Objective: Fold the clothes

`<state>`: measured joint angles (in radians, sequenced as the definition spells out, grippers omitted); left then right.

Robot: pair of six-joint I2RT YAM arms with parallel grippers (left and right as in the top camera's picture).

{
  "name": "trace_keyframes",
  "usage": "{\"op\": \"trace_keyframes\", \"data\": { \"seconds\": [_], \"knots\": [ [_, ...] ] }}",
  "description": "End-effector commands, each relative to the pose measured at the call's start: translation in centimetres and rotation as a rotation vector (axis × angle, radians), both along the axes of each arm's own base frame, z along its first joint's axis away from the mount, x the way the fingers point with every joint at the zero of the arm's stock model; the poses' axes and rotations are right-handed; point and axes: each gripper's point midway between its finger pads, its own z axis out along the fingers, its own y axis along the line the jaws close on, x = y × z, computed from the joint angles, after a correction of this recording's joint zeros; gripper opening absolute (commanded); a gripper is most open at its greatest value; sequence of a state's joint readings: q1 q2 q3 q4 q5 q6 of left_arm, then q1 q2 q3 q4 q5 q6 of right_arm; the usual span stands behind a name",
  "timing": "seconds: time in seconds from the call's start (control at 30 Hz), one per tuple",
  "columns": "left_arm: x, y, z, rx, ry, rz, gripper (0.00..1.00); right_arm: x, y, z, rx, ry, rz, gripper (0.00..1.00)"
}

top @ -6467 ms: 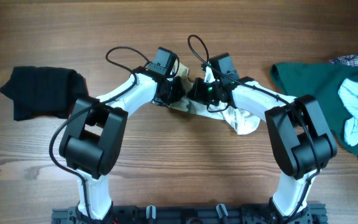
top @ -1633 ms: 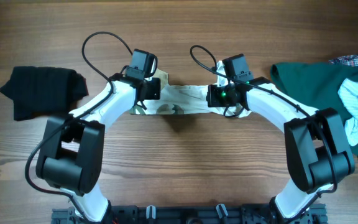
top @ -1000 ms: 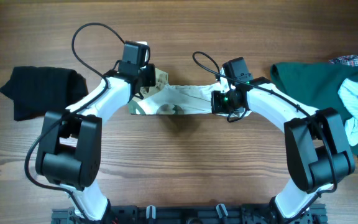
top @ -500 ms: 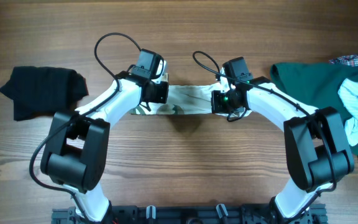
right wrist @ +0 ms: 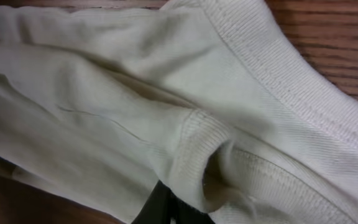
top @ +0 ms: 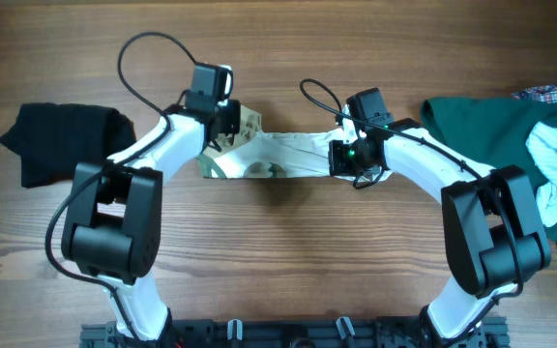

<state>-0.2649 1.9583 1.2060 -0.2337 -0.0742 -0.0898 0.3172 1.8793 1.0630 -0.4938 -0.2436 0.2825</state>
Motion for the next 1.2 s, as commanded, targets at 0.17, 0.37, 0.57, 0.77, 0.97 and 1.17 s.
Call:
{"op": "trace_keyframes", "data": {
  "seconds": [0.17,0.37,0.57,0.77,0.97,1.17],
  "knots": [
    [-2.8,-3.7,2.3,-0.059,0.151,-0.122,0.04,-1.8,-1.4,-3.5,-0.076,0.086,0.007,0.04],
    [-7.6,-4.8,-1.4,-0.034,0.352,-0.162,0.04,-1.8,-1.4,-3.5,-0.076,0.084,0.007,0.04],
    [-8.3,-5.1,-3.4,-0.005,0.338,-0.176,0.04,-1.8,-1.4,-3.5,-0.079,0.086,0.006,0.04],
    [-6.4,-2.8,-4.4,0.062,0.263,-0.109,0.04,-1.9,-1.5,-3.5,-0.08,0.089,0.007,0.04],
    [-5.0,-2.4,-4.0,0.049,0.213,-0.089,0.04,-1.9,-1.7,-3.6,-0.096,0.087,0.004,0.04],
    [-2.8,-1.1,-3.1,0.093,0.12,-0.036,0.04,-2.0,-1.9,-3.6,-0.108,0.089,0.005,0.04]
  ]
}}
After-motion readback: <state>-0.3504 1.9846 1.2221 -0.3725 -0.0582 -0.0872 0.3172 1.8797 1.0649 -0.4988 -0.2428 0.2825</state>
